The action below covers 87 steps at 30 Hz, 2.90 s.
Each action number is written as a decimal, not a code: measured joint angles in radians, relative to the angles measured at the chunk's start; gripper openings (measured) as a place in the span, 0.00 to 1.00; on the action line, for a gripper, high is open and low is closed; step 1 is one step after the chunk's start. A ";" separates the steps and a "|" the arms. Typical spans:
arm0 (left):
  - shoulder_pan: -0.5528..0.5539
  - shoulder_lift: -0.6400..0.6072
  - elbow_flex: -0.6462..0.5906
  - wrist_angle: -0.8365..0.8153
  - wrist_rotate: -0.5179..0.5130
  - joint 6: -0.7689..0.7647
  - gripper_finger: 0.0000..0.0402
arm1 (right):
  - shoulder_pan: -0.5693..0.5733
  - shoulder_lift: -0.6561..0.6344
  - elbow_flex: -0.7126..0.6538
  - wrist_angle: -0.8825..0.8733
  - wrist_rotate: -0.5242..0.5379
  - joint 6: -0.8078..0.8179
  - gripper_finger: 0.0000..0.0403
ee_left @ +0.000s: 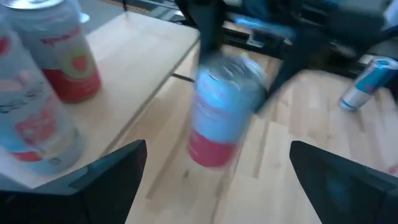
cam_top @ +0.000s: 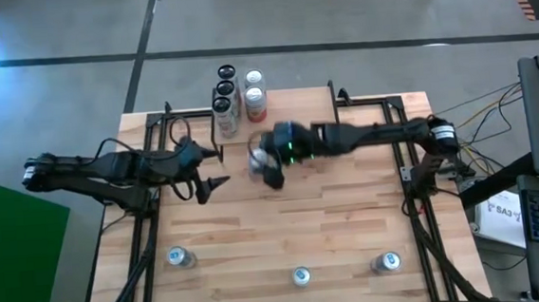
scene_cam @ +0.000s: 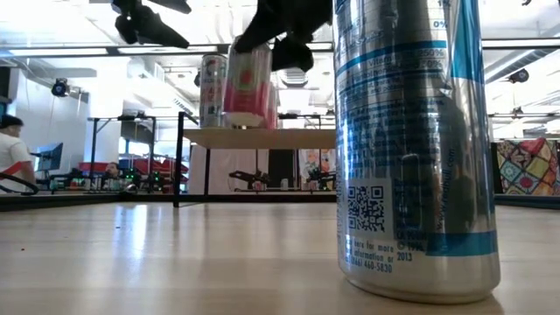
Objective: Place canned beverage on shelf
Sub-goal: Put the pink-white soda can on the shelf aligned with the other pink-white soda cans, then put the top blue soda can on the shelf
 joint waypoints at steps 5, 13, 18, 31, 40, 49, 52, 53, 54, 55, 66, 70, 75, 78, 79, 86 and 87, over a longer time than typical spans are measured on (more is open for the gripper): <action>0.001 -0.009 0.000 -0.011 -0.067 -0.011 0.95 | -0.115 0.053 0.093 -0.055 0.002 -0.004 0.73; 0.000 0.009 -0.001 -0.064 -0.083 -0.057 0.95 | -0.180 0.129 0.260 -0.181 -0.044 -0.042 0.74; 0.000 0.014 -0.001 -0.085 -0.082 -0.061 0.95 | -0.187 0.179 0.396 -0.278 -0.027 -0.080 0.74; 0.000 0.016 -0.001 -0.091 -0.099 -0.044 0.95 | -0.234 0.238 0.479 -0.369 -0.023 -0.113 0.74; 0.000 0.016 -0.001 -0.099 -0.100 -0.042 0.95 | -0.254 0.229 0.474 -0.365 -0.023 -0.128 0.74; 0.000 0.016 -0.001 -0.126 -0.101 -0.053 0.95 | -0.253 0.226 0.464 -0.350 -0.023 -0.142 0.86; 0.000 0.016 -0.002 -0.132 -0.102 -0.058 0.95 | -0.258 0.226 0.464 -0.350 -0.026 -0.131 0.89; 0.000 0.016 -0.002 -0.134 -0.102 -0.059 0.95 | -0.259 0.226 0.464 -0.349 -0.026 -0.131 0.90; 0.000 0.016 -0.002 -0.133 -0.102 -0.060 0.95 | -0.259 0.224 0.463 -0.348 -0.026 -0.131 0.90; 0.000 0.015 -0.002 -0.133 -0.102 -0.061 0.95 | -0.259 0.224 0.463 -0.345 -0.026 -0.130 0.90; 0.000 -0.024 0.014 -0.137 -0.107 -0.079 0.95 | -0.260 0.154 0.462 -0.364 -0.023 -0.083 0.90; 0.000 -0.047 0.035 -0.144 -0.084 -0.064 0.95 | -0.257 0.099 0.462 -0.417 -0.015 -0.048 0.90; -0.006 -0.074 0.029 -0.161 -0.054 -0.102 0.95 | -0.236 0.017 0.433 -0.493 0.009 -0.013 0.90; -0.025 -0.086 -0.020 -0.161 -0.055 -0.149 0.95 | -0.211 -0.046 0.348 -0.483 0.012 0.030 0.90; -0.034 -0.090 -0.046 -0.143 -0.056 -0.167 0.95 | -0.201 -0.074 0.306 -0.473 0.012 0.046 0.90; -0.119 -0.093 -0.235 0.175 -0.053 -0.279 0.95 | -0.083 -0.309 -0.072 -0.273 0.012 0.242 0.90; -0.129 -0.087 -0.248 0.216 -0.053 -0.284 0.95 | -0.057 -0.336 -0.120 -0.247 0.010 0.266 0.90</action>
